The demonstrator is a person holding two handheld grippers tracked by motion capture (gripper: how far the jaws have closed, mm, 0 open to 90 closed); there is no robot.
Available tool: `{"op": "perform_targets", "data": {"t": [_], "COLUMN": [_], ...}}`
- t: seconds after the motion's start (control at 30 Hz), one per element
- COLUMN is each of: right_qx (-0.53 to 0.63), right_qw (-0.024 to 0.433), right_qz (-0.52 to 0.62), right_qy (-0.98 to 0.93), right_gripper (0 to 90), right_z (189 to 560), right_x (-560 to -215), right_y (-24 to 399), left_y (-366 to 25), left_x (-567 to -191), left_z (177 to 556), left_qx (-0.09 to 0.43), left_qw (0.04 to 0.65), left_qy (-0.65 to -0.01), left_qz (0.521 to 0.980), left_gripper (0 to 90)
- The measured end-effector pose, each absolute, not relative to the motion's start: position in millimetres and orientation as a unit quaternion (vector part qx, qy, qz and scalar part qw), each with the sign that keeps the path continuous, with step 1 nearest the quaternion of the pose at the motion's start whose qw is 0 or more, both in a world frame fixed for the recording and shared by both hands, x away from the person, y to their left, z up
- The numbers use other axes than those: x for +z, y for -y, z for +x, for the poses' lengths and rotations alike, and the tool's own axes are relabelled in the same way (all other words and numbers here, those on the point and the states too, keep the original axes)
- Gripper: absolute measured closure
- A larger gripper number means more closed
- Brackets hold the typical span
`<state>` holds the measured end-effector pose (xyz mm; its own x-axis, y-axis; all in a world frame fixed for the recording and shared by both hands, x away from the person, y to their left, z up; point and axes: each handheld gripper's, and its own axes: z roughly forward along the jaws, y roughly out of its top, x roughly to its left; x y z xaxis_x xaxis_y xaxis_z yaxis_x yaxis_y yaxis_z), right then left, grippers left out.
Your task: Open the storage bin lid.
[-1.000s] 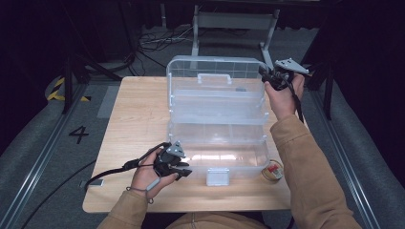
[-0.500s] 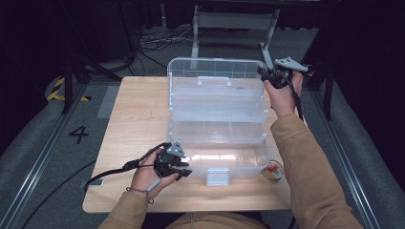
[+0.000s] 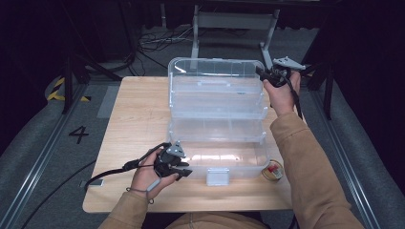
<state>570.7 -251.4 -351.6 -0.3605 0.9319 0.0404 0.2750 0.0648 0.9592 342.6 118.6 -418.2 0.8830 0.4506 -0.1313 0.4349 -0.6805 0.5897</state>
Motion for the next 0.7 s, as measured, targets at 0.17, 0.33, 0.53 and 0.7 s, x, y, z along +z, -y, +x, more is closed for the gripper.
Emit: {"op": "perform_targets", "data": {"t": [0.17,0.33,0.53,0.7], "right_qx": [0.506,0.499,0.495,0.499], "right_qw": [0.320,0.312,0.313,0.306], "right_qz": [0.465,0.464,0.463,0.462], "right_qy": [-0.652,-0.662,-0.666,-0.667], "right_gripper": [79.8,79.8,80.2,80.1], "right_z": [573.6,579.4,583.3,585.7], "right_x": [-354.1,-355.8,-358.5,-361.0], "right_y": [251.9,253.2,251.4,253.4], "left_y": [-118.7,-118.8,-118.9,-119.0], "left_x": [-418.3,-418.3,-418.4,-418.4], "left_z": [342.8,342.7,342.8,342.8], "left_qx": [0.012,0.012,0.011,0.012], "left_qw": [0.319,0.320,0.321,0.321], "left_qy": [-0.241,-0.241,-0.241,-0.241], "left_qz": [0.916,0.916,0.916,0.916], "left_gripper": [70.4,70.3,70.4,70.4]}}
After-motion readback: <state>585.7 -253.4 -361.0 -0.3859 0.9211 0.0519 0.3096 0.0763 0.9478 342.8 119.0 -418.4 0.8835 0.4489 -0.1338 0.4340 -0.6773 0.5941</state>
